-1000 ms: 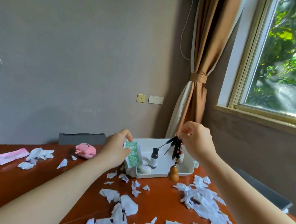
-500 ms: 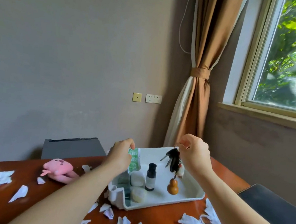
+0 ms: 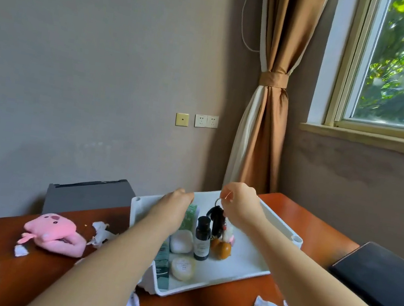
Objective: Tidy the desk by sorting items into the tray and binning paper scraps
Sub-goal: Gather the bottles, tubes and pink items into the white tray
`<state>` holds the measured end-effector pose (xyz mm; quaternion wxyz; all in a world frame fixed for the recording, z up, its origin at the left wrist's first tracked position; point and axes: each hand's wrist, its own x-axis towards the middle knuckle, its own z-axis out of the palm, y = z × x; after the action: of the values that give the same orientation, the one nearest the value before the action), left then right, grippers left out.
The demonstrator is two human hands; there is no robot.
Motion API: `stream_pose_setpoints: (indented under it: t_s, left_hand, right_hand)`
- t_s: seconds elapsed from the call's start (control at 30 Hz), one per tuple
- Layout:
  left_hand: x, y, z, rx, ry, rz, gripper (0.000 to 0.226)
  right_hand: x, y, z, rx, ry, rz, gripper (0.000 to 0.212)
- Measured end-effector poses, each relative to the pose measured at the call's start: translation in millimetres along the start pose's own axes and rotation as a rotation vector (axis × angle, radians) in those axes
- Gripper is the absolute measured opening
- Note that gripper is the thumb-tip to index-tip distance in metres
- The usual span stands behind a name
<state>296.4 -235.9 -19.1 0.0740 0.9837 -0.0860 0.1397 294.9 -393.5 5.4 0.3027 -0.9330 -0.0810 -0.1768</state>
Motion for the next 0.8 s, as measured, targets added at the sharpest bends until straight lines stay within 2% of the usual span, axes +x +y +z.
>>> stream_pose_setpoints:
  t_s: [0.1,0.27,0.4,0.53,0.8]
  left_hand:
    - [-0.3,1.8,3.2,0.108,-0.007,0.013,0.023]
    - [-0.9,-5.1,11.7,0.245,0.029,0.012,0.024]
    - [-3.0,-11.4,15.1,0.153,-0.076,-0.035,0.026]
    - [-3.3,-10.5,14.4,0.058,-0.108,-0.077,0.028]
    - [-13.8,-0.5,-16.2,-0.034,-0.028,-0.023,0.025]
  right_hand:
    - [8.2,1.1,9.4,-0.009,-0.011,0.009,0.025]
    - [14.4,-0.8,21.6,-0.065,-0.091,0.025,0.025]
    - [15.7,0.1,31.2,-0.103,-0.204,0.072,0.029]
    - [13.4,3.3,32.7,-0.133,-0.282,0.123,0.027]
    - [11.2,-17.9,-4.6,-0.101,-0.225,0.064,0.027]
